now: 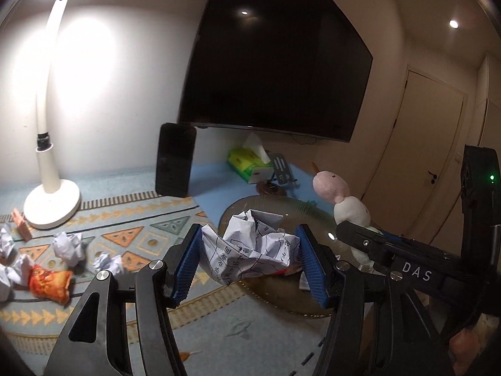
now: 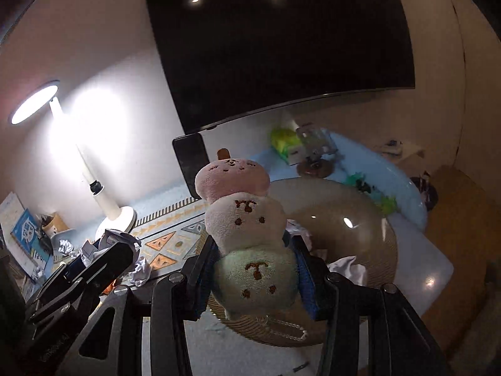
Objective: Organize objects
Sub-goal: 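Carry the paper ball and dango plush to the glass bowl and release both, then move both open tools back over the mat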
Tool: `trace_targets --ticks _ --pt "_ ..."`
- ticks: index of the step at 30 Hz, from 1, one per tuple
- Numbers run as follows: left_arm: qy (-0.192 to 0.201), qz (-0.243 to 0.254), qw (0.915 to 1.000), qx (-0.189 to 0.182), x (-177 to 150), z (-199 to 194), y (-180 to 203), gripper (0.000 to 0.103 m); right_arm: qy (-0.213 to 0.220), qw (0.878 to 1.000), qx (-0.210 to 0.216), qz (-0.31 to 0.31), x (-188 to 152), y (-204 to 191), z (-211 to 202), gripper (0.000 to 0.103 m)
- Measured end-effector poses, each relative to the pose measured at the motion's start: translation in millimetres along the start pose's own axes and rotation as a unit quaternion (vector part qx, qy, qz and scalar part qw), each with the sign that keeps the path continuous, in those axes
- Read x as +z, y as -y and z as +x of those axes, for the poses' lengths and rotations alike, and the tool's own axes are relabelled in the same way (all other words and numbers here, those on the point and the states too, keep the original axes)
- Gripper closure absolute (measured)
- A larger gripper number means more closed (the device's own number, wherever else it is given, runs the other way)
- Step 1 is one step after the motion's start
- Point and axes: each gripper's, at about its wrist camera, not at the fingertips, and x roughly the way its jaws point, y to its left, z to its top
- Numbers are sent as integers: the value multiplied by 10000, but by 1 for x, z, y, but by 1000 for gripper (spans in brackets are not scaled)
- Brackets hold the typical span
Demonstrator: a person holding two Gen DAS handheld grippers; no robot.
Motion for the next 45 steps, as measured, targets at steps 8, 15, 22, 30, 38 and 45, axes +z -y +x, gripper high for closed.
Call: trace_targets --ticks 8,15,22,30,38,45 --pt "-191 -96 9996 -162 -4 35 15 41 -171 9994 -189 244 0 25 14 54" --pt "-631 -110 9973 -346 -19 54 6 23 -188 9975 -308 611 -2 53 22 38" --pt "-290 105 9995 86 -25 5 -8 23 -79 9997 157 190 -3 13 14 38" --pt "-79 -923 9921 848 -49 -80 -110 23 -244 9897 1055 -933 -34 -108 30 38" --pt "-126 -1440 9477 2844 -103 -138 -232 23 -708 9703 1821 -1428 -101 -206 99 35" --pt "-179 -1998 9417 2701 -126 -139 -267 23 -1015 9601 1855 -1830 -140 -239 126 35"
